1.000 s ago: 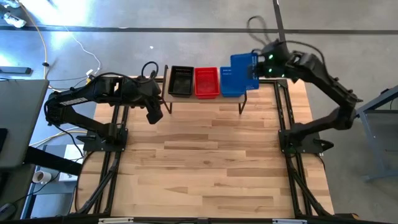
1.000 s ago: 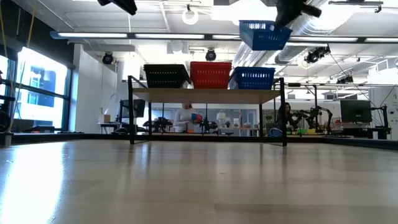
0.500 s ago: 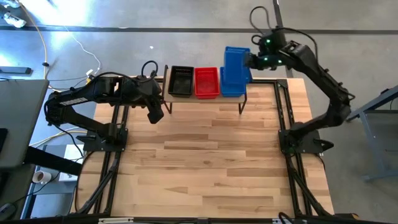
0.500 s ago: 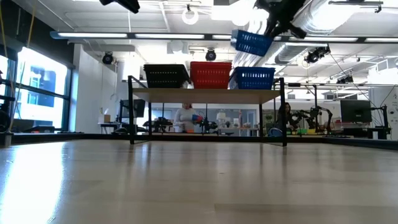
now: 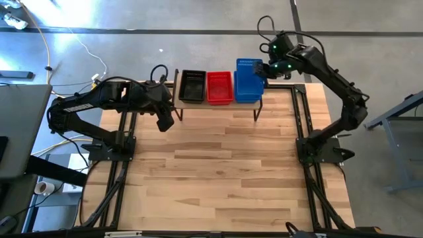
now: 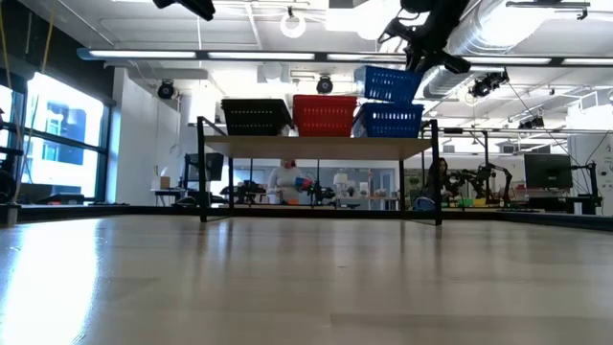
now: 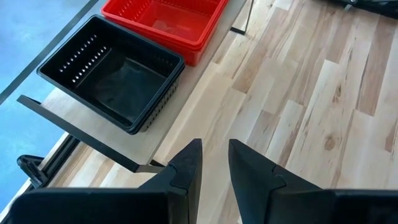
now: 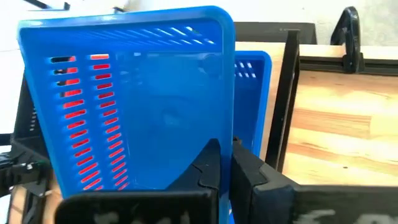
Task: Stack baskets on shelf by color
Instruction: Stack the blue bin on top of the blue bins on the shelf, then return to Home Position
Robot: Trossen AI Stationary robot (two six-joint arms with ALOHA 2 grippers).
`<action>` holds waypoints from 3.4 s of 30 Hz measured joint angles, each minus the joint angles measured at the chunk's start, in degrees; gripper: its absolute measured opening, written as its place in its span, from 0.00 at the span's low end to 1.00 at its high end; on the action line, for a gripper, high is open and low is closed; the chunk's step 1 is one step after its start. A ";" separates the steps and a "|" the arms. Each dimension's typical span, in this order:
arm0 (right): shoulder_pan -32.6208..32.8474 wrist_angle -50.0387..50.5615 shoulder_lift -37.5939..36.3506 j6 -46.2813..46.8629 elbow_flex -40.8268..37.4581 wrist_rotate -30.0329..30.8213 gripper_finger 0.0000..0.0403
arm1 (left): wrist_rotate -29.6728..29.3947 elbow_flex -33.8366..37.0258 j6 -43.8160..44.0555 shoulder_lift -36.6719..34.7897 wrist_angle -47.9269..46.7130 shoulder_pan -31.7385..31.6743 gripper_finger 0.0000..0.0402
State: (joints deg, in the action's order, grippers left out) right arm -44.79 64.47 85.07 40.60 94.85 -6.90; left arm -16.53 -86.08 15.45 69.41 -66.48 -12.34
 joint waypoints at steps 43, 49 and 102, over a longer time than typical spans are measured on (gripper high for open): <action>1.96 1.80 -2.11 -4.13 0.00 2.95 0.24 | 1.48 0.02 -0.65 0.00 -0.11 0.20 0.18; 10.58 1.70 -4.95 -7.67 0.00 10.41 0.24 | 0.52 0.02 -0.08 -0.81 -0.11 2.40 0.18; 21.55 -15.98 -9.13 -16.73 -0.09 18.87 0.24 | 13.70 83.78 5.26 -62.28 64.20 4.94 0.18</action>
State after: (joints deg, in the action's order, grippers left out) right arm -23.23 48.49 75.94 23.87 94.76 11.97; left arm -2.83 -2.30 20.71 7.13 -2.28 -7.40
